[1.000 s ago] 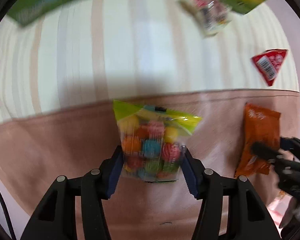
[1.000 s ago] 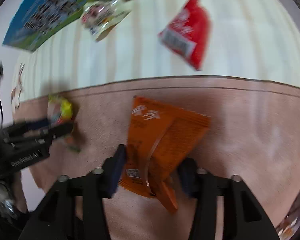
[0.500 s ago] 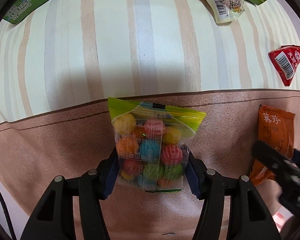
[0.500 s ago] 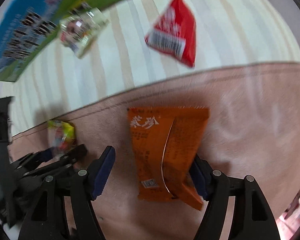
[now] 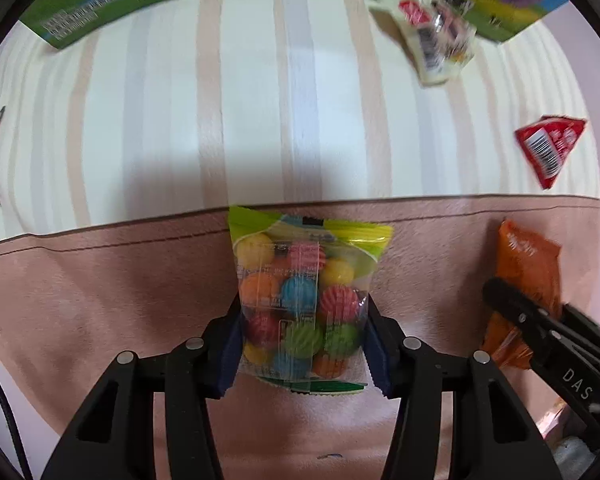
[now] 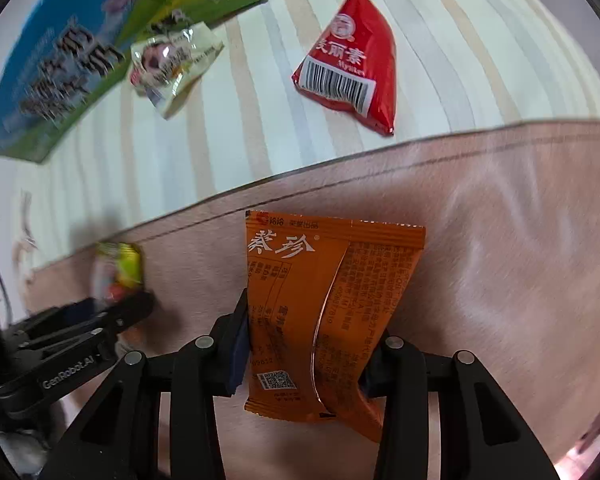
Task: Organize snacks
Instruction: 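Carry both packets into the box and open both tools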
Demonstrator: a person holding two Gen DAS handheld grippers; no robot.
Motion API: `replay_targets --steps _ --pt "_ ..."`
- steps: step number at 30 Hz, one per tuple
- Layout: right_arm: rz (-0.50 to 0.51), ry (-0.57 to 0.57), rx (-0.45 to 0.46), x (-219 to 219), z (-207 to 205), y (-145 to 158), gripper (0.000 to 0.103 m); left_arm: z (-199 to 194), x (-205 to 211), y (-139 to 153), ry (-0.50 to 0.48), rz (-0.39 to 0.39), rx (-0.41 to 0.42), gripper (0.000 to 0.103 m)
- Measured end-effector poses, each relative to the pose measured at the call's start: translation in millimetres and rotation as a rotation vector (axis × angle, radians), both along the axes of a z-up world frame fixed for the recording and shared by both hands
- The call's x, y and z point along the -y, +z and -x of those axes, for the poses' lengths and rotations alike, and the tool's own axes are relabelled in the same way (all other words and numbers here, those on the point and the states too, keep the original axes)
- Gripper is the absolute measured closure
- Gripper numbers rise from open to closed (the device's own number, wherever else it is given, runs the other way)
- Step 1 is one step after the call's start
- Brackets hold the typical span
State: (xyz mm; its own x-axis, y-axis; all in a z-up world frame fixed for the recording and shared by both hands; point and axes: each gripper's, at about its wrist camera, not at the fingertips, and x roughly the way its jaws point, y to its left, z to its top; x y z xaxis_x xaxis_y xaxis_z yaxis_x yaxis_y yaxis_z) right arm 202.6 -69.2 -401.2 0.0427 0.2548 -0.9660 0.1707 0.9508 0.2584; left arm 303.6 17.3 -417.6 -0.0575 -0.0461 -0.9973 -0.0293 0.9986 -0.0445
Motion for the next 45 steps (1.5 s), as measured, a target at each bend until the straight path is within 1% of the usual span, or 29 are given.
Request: replay_targets --steps 2,5,9,11,13,17,18,19,20,21,23,24,26,27,28,32,35,36,37,38,39,40,41,45 --pt "-0.030 0.001 0.024 -0.6 -2.5 12.3 0.059 -2.0 -1.1 11.4 0.005 0.017 0.017 0.054" --pt "-0.074 0.008 0.066 -3.9 -9.6 35.5 0.059 -5.2 -7.7 38.2 0.006 0.048 0.059 0.054" --pt "-0.123 0.040 0.157 -8.1 -28.4 87.6 0.059 -18.0 -15.2 86.9 0.016 0.105 0.135 0.054" --pt "-0.153 0.058 0.213 -12.5 -41.1 119.7 0.059 -31.4 -22.5 115.6 0.023 0.132 0.185 0.054" --pt "-0.174 0.085 0.267 -16.9 -60.1 153.2 0.059 -49.3 -34.3 144.2 0.033 0.158 0.237 0.054" --pt "-0.189 0.146 0.348 -39.9 -108.3 192.5 0.059 -95.1 -53.1 189.5 0.054 0.191 0.307 0.054" --pt "-0.188 0.159 0.357 -42.8 -118.1 196.7 0.059 -110.0 -59.0 197.5 0.055 0.182 0.323 0.054" --pt "-0.187 0.171 0.373 -48.5 -136.2 203.0 0.059 -122.7 -63.3 203.6 0.051 0.168 0.335 0.054" --pt "-0.188 0.176 0.382 -52.8 -144.4 204.0 0.059 -133.9 -70.2 210.0 0.047 0.150 0.348 0.054" --pt "-0.181 0.189 0.391 -59.6 -162.4 206.4 0.059 -146.8 -76.7 214.7 0.049 0.126 0.360 0.054" --pt "-0.179 0.204 0.397 -70.4 -188.9 206.0 0.059 -175.6 -83.2 214.6 0.051 0.087 0.354 0.054" --pt "-0.180 0.208 0.394 -87.1 -200.0 202.8 0.059 -186.9 -88.0 211.6 0.055 0.080 0.345 0.054" --pt "-0.176 0.225 0.386 -110.5 -227.8 192.8 0.059 -204.9 -99.0 203.8 0.065 0.059 0.322 0.054" --pt "-0.175 0.231 0.382 -110.3 -234.7 186.3 0.059 -218.0 -106.2 196.7 0.073 0.044 0.306 0.054" --pt "-0.177 0.236 0.372 -117.9 -248.6 181.7 0.059 -221.7 -109.7 192.4 0.078 0.037 0.296 0.054" --pt "-0.179 0.259 0.336 -137.2 -279.3 164.8 0.058 -246.2 -125.0 170.2 0.093 -0.014 0.259 0.053" --pt "-0.189 0.265 0.285 -148.6 -301.1 142.8 0.057 -264.7 -131.6 145.4 0.117 -0.016 0.214 0.053" --pt "-0.182 0.266 0.275 -150.6 -305.9 134.2 0.056 -269.9 -135.5 136.5 0.130 -0.007 0.196 0.052" --pt "-0.169 0.268 0.255 -153.5 -313.3 124.6 0.052 -271.3 -137.4 131.7 0.137 -0.005 0.184 0.050" --pt "-0.166 0.264 0.242 -154.6 -318.3 117.9 0.038 -273.5 -138.5 127.3 0.140 -0.006 0.175 0.047" --pt "-0.158 0.258 0.240 -153.5 -319.3 112.4 0.027 -277.2 -140.1 123.0 0.136 -0.017 0.169 0.037" --pt "-0.146 0.254 0.236 -152.1 -320.8 108.2 0.024 -278.6 -141.3 120.8 0.135 -0.028 0.167 0.030" --pt "-0.139 0.260 0.235 -151.7 -322.1 104.2 0.024 -279.4 -142.6 119.2 0.136 -0.036 0.172 0.023" --pt "-0.077 0.277 0.240 -147.4 -320.0 105.1 0.024 -273.6 -139.7 124.9 0.139 -0.039 0.201 0.022"
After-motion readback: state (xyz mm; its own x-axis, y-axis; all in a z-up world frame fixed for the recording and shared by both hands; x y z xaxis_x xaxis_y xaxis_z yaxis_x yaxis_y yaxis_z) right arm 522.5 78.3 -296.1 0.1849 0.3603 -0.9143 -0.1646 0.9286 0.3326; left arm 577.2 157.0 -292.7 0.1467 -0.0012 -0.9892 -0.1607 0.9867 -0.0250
